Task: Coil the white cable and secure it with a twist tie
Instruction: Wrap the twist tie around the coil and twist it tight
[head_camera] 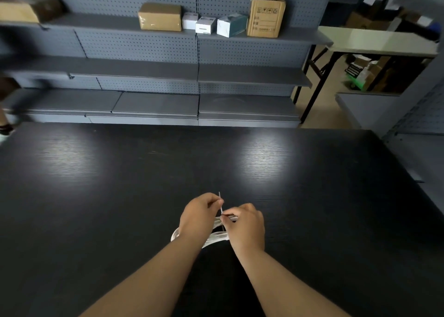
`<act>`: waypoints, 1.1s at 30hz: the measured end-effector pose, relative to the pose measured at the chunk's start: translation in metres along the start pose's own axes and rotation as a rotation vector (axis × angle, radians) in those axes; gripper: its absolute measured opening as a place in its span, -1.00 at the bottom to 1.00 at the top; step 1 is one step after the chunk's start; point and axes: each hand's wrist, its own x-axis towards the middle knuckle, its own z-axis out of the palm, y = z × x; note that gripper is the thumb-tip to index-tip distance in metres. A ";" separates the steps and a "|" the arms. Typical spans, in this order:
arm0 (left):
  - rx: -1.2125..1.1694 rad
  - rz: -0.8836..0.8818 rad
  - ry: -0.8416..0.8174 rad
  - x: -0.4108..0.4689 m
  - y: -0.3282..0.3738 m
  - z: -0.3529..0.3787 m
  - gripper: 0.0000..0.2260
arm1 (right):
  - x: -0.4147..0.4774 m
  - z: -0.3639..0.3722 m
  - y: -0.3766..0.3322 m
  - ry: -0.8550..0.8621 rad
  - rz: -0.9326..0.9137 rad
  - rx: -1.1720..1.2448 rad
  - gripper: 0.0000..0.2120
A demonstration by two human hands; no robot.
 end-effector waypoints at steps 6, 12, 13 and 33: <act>-0.040 -0.021 0.053 -0.004 -0.001 0.002 -0.84 | 0.001 0.001 -0.002 -0.019 0.054 0.049 -0.90; -0.122 -0.071 0.128 -0.001 0.003 0.001 -0.80 | -0.003 0.003 0.001 -0.004 -0.007 0.021 -0.91; -0.124 -0.071 0.132 0.001 0.003 0.000 -0.80 | -0.004 0.003 0.001 0.004 -0.012 0.020 -0.91; 0.004 0.131 0.116 0.010 0.010 -0.005 -0.90 | -0.003 -0.005 0.015 0.027 -0.379 -0.101 -0.72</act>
